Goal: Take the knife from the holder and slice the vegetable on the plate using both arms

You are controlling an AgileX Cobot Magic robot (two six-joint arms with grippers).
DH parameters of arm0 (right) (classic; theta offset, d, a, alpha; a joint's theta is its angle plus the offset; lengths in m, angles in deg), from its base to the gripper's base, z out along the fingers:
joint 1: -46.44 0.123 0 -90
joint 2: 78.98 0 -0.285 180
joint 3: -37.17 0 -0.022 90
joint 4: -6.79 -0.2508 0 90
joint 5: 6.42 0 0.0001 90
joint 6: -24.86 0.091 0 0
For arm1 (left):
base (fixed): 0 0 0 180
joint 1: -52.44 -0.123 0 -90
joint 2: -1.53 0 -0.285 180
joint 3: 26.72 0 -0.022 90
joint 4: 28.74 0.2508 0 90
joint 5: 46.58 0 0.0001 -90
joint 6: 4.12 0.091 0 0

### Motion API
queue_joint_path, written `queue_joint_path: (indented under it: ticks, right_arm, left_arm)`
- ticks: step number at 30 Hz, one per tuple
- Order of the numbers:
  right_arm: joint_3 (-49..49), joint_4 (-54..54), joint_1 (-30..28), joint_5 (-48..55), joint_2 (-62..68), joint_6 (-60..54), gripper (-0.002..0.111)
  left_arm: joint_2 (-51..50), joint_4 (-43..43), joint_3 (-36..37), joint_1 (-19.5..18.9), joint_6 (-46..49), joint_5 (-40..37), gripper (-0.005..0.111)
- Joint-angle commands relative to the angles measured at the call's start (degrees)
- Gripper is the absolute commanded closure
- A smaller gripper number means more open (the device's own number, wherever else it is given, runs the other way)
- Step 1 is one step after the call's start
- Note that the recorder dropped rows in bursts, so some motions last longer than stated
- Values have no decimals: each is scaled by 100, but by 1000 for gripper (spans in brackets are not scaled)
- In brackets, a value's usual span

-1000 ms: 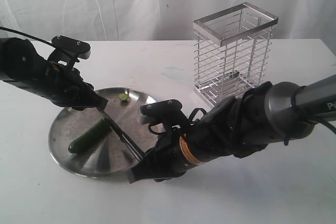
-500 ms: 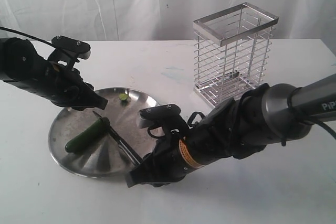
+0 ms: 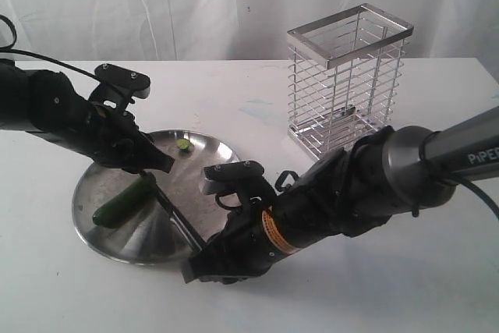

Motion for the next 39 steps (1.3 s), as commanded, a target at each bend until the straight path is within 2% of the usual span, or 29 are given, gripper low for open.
queue_joint_path:
  ticks: [1, 10, 15, 22, 31, 39]
  right_arm:
    - [131, 73, 3, -89, 37, 43, 108]
    - [278, 73, 3, 181, 37, 113, 108]
    - [290, 73, -7, 274, 37, 140, 108]
    - [290, 73, -7, 397, 37, 140, 108]
    - [290, 73, -7, 266, -49, 140, 108]
    - [290, 73, -7, 164, -48, 181, 108]
  left_arm:
    - [-75, -134, 46, 27, -48, 135, 67]
    - [-118, -134, 46, 27, -48, 33, 67]
    - [-97, 72, 46, 15, 104, -385, 67]
    - [165, 446, 46, 15, 133, -753, 54]
    - [939, 624, 46, 7, 108, -629, 53]
    - [983, 624, 46, -224, -63, -1031, 53]
